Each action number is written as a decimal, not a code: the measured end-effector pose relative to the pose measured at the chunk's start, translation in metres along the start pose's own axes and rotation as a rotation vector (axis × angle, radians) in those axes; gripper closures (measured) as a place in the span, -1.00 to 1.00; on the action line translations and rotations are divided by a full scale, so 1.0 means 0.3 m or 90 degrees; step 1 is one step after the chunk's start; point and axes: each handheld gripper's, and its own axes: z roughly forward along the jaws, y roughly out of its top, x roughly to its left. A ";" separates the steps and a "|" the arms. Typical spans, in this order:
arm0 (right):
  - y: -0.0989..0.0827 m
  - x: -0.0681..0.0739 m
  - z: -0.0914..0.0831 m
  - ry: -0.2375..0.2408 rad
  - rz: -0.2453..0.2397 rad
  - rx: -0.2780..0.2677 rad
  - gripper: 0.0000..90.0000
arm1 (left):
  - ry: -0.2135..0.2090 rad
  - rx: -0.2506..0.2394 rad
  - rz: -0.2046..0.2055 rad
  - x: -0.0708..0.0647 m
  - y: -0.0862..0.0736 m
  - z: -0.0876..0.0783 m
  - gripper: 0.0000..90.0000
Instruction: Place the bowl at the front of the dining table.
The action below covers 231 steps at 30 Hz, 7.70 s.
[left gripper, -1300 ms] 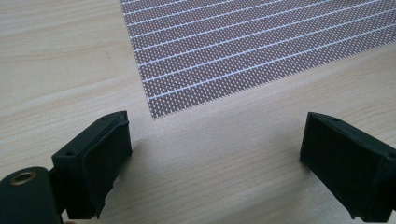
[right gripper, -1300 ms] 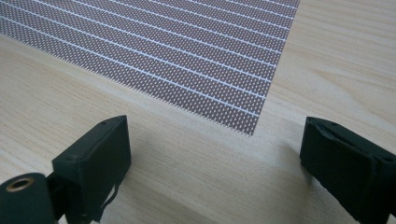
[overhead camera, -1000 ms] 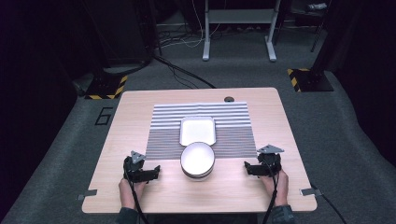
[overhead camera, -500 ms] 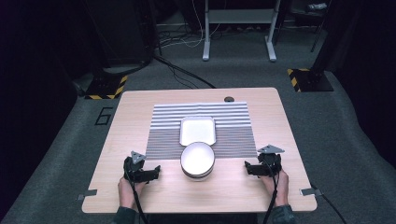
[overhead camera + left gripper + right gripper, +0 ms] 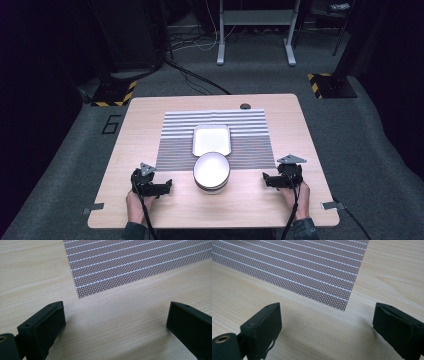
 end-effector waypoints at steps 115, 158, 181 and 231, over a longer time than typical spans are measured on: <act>0.325 0.419 -0.056 0.227 -0.144 -0.027 -0.66 | -0.224 -0.094 0.092 -0.265 0.286 -0.100 -0.90; 0.286 0.485 -0.007 0.167 -0.185 0.005 0.14 | -0.222 -0.052 0.109 -0.335 0.243 -0.015 0.03; 0.307 0.509 -0.047 0.093 -0.230 -0.065 0.59 | -0.174 -0.082 0.137 -0.347 0.266 -0.042 0.35; 0.367 0.561 -0.120 0.052 -0.278 -0.197 0.81 | -0.116 -0.214 0.164 -0.341 0.295 -0.147 0.76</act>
